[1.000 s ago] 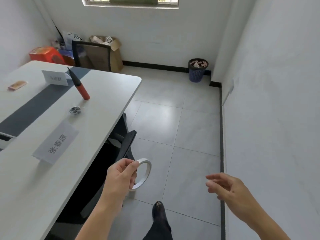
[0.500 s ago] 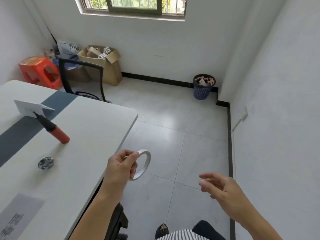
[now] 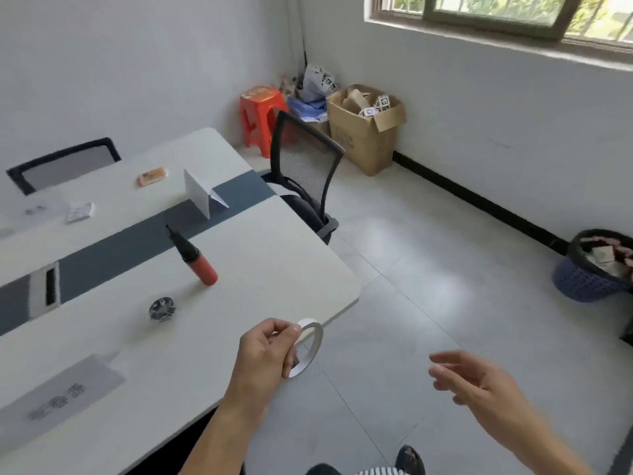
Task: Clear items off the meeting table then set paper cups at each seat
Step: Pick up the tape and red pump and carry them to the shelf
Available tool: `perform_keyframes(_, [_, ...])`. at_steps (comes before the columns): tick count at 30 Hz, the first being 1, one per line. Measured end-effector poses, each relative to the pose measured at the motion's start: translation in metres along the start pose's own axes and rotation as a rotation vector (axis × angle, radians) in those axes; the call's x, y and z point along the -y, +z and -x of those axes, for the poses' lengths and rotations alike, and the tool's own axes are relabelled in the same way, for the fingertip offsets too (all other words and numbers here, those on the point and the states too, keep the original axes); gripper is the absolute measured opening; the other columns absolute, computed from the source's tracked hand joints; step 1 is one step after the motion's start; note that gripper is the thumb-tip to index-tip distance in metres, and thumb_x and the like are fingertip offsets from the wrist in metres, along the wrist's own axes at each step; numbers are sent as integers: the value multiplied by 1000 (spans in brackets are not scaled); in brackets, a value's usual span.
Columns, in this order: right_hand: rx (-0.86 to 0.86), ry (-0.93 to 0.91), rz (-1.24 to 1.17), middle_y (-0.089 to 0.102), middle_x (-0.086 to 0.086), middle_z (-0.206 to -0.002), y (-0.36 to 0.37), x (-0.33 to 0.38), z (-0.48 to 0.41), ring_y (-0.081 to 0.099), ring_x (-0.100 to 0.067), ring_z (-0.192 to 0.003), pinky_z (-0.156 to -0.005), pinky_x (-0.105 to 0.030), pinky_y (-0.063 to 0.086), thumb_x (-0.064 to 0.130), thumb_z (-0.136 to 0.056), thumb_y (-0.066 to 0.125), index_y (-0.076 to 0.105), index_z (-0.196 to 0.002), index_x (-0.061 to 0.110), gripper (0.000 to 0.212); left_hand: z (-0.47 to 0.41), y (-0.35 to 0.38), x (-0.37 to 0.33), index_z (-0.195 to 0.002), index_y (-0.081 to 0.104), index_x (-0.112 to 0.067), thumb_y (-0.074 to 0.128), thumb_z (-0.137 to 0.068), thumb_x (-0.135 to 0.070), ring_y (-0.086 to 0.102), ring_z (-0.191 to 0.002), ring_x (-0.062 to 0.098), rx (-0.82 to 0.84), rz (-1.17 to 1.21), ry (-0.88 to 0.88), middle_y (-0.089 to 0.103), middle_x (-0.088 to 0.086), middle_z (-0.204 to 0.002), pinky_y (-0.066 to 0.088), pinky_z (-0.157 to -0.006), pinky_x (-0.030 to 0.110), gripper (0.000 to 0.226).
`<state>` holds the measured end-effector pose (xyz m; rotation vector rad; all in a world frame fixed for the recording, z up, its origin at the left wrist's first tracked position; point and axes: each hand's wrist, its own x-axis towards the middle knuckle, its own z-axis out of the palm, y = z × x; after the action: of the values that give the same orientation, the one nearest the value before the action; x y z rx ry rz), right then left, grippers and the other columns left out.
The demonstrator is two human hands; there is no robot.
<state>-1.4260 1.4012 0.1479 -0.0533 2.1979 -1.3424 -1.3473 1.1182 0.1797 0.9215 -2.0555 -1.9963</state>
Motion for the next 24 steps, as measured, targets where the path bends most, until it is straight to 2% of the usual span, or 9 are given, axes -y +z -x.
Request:
perform_keyframes(3, [123,-54,63,78,6,-82,-14,32,-53,72,-4,-76,-68,-24,50,22,-88,69,72,-96,25,9,-3,-3,-5,-82,60,2,66,-86,-16,36,-44,15,-126,58,-30,41,5,-49,33,-54,26,20])
perform_keyframes(5, [203,-93,101,78,5,-83,-11,52,-82,72,-5,-76,-70,-26,52,23,-88,69,72,-95,26,8,-3,-14,-3,-82,61,0,73,-77,-21,33,-45,17,-233,90,-51,41,1,-46,31,-54,28,24])
perform_keyframes(9, [346,-133,185,77,2,-88,14,79,-126,72,-6,-77,-70,-24,52,24,-88,69,71,-96,25,9,-7,-39,6,-83,61,2,73,-79,-10,32,-44,16,-448,145,-80,42,-2,-41,30,-55,29,17])
perform_keyframes(11, [400,-149,214,77,2,-87,31,91,-143,72,-7,-77,-70,-24,51,24,-88,69,71,-97,25,10,-16,-52,9,-81,62,0,74,-75,-14,33,-44,16,-514,156,-73,43,-4,-41,31,-54,29,20])
perform_keyframes(16, [496,-213,325,76,4,-85,84,127,-178,70,-2,-78,-69,-18,48,27,-88,68,70,-99,29,11,-65,-106,25,-72,62,-5,69,-79,-2,31,-43,14,-623,176,-93,42,-6,-43,26,-50,26,11])
perform_keyframes(19, [518,-226,392,76,7,-86,119,155,-197,69,0,-81,-70,-17,50,29,-88,67,70,-101,29,13,-104,-145,34,-67,61,-8,69,-69,-10,32,-44,12,-641,152,-125,44,-7,-46,27,-48,24,9])
perform_keyframes(22, [547,-242,447,75,8,-86,158,186,-215,69,0,-83,-73,-20,52,32,-89,66,69,-101,32,12,-150,-184,51,-64,59,-9,67,-76,1,41,-53,18,-658,21,-154,51,1,-56,33,-53,26,18])
perform_keyframes(24, [571,-265,488,74,9,-87,183,201,-227,68,0,-84,-75,-20,51,33,-89,65,68,-101,33,12,-181,-207,65,-60,55,-15,65,-77,1,42,-55,20,-670,-132,-191,51,0,-56,34,-52,25,25])
